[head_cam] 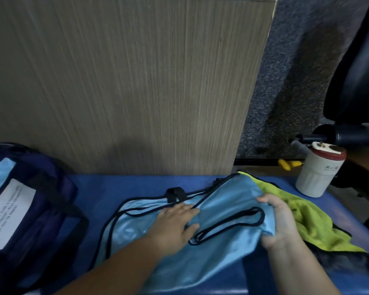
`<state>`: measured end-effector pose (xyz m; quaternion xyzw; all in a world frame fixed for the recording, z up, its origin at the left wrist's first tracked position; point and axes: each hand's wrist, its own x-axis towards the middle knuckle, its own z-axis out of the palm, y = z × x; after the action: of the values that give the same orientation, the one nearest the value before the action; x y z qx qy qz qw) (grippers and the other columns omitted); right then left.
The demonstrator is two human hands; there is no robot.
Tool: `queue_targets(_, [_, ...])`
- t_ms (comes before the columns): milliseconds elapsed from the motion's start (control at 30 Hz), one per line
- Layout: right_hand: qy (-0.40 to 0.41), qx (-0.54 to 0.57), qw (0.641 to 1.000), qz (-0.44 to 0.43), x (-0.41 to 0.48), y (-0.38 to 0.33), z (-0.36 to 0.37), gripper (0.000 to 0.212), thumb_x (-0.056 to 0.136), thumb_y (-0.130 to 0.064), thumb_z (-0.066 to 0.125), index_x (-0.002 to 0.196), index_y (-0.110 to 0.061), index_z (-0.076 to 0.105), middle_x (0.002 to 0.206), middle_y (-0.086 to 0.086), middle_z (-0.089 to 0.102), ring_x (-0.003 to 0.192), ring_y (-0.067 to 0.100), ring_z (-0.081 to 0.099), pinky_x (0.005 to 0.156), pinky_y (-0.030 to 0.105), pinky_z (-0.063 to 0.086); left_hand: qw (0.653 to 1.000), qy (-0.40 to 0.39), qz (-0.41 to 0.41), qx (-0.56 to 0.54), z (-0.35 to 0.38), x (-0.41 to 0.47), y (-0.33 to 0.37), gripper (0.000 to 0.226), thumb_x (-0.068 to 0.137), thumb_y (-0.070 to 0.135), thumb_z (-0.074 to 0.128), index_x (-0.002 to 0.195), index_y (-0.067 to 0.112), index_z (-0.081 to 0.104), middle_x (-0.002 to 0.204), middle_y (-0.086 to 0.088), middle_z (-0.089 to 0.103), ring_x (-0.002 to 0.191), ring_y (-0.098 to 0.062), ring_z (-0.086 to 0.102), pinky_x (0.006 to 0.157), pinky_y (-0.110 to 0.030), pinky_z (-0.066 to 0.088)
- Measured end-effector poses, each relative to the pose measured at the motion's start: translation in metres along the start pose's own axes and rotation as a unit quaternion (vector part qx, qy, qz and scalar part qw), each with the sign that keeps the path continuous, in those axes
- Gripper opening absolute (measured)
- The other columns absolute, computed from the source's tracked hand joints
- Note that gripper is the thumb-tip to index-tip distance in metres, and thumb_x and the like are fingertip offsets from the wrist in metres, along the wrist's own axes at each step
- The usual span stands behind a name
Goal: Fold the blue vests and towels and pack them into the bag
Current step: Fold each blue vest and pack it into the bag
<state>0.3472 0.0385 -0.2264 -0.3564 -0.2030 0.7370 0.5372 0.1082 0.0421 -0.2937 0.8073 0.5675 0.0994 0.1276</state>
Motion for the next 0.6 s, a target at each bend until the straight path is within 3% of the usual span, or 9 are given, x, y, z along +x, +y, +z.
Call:
queue_targets(67, [-0.024, 0.026, 0.999, -0.030, -0.003, -0.007, -0.004, 0.056, 0.030, -0.011, 0.066, 0.085, 0.003, 0.069, 0.082, 0.022, 0.068, 0.067, 0.037, 0.067, 0.067, 0.046, 0.057, 1.000, -0.010, 0.014, -0.011, -0.002, 0.002, 0.003, 0.052, 0.101, 0.053, 0.030, 0.151, 0.042, 0.021, 0.160, 0.019, 0.012, 0.148, -0.002, 0.000, 0.121, -0.035, 0.003])
queue_targets(167, [-0.022, 0.047, 0.998, -0.047, -0.010, -0.023, -0.010, 0.046, 0.044, -0.015, 0.057, 0.084, 0.004, 0.066, 0.076, 0.021, 0.068, 0.063, 0.036, 0.068, 0.059, 0.045, 0.059, 0.999, -0.009, 0.043, -0.019, -0.005, 0.004, 0.001, 0.054, 0.100, 0.054, 0.034, 0.151, 0.042, 0.019, 0.160, 0.022, 0.005, 0.144, 0.005, -0.008, 0.121, -0.030, -0.002])
queue_targets(200, [-0.023, 0.042, 0.997, -0.054, -0.013, -0.030, -0.011, 0.044, 0.055, -0.016, 0.052, 0.087, 0.010, 0.067, 0.081, 0.026, 0.069, 0.070, 0.038, 0.069, 0.063, 0.047, 0.059, 0.999, -0.017, 0.045, -0.016, -0.005, 0.005, -0.003, 0.058, 0.098, 0.058, 0.032, 0.152, 0.042, 0.018, 0.160, 0.022, 0.003, 0.142, 0.006, -0.011, 0.121, -0.029, -0.003])
queue_targets(267, [-0.085, 0.036, 0.992, -0.086, -0.013, -0.040, -0.023, 0.059, 0.079, -0.020, 0.037, 0.117, 0.023, 0.052, 0.115, 0.037, 0.060, 0.108, 0.044, 0.061, 0.094, 0.054, 0.048, 0.999, -0.034, 0.040, -0.007, -0.007, 0.008, -0.011, 0.074, 0.087, 0.075, 0.022, 0.152, 0.040, 0.016, 0.161, 0.020, 0.001, 0.141, 0.005, -0.015, 0.121, -0.032, -0.005])
queue_targets(300, [-0.089, 0.013, 0.990, -0.113, -0.015, -0.042, -0.025, 0.067, 0.079, -0.024, 0.047, 0.127, 0.022, 0.045, 0.119, 0.037, 0.058, 0.111, 0.044, 0.059, 0.097, 0.055, 0.045, 0.999, -0.038, 0.031, -0.006, -0.008, 0.009, -0.014, 0.079, 0.084, 0.078, 0.020, 0.152, 0.040, 0.016, 0.161, 0.020, 0.001, 0.141, 0.004, -0.016, 0.121, -0.033, -0.005])
queue_targets(367, [-0.025, -0.039, 0.995, -0.090, -0.015, -0.045, -0.025, 0.073, 0.044, -0.024, 0.069, 0.105, 0.017, 0.063, 0.089, 0.029, 0.067, 0.077, 0.039, 0.069, 0.069, 0.049, 0.058, 0.999, -0.038, 0.010, -0.035, -0.009, 0.010, -0.017, 0.065, 0.093, 0.066, 0.029, 0.152, 0.040, 0.019, 0.160, 0.020, 0.005, 0.145, 0.001, -0.012, 0.121, -0.034, -0.005])
queue_targets(433, [-0.044, -0.048, 0.994, -0.087, -0.020, -0.032, -0.008, 0.056, 0.035, -0.020, 0.062, 0.084, 0.008, 0.070, 0.074, 0.025, 0.066, 0.060, 0.036, 0.066, 0.055, 0.042, 0.058, 0.995, -0.023, 0.000, -0.097, -0.009, 0.012, -0.013, 0.052, 0.100, 0.051, 0.038, 0.149, 0.040, 0.027, 0.157, 0.020, 0.019, 0.148, -0.002, -0.003, 0.121, -0.035, 0.001])
queue_targets(500, [-0.039, -0.087, 0.992, -0.083, -0.017, -0.016, 0.011, 0.069, 0.034, -0.020, 0.066, 0.099, 0.004, 0.067, 0.081, 0.026, 0.063, 0.066, 0.037, 0.062, 0.063, 0.043, 0.055, 0.980, 0.020, -0.014, -0.195, -0.011, 0.013, -0.006, 0.042, 0.101, 0.045, 0.042, 0.142, 0.035, 0.043, 0.148, 0.016, 0.039, 0.145, -0.004, 0.020, 0.118, -0.030, 0.019])
queue_targets(600, [-0.032, -0.163, 0.981, -0.098, -0.003, 0.013, 0.031, 0.071, 0.041, -0.017, 0.062, 0.111, -0.006, 0.068, 0.090, 0.027, 0.060, 0.079, 0.038, 0.057, 0.072, 0.046, 0.044, 0.912, 0.066, -0.096, -0.394, -0.022, 0.012, 0.007, 0.032, 0.099, 0.047, 0.042, 0.113, 0.030, 0.065, 0.112, 0.014, 0.067, 0.108, 0.000, 0.058, 0.094, -0.021, 0.043])
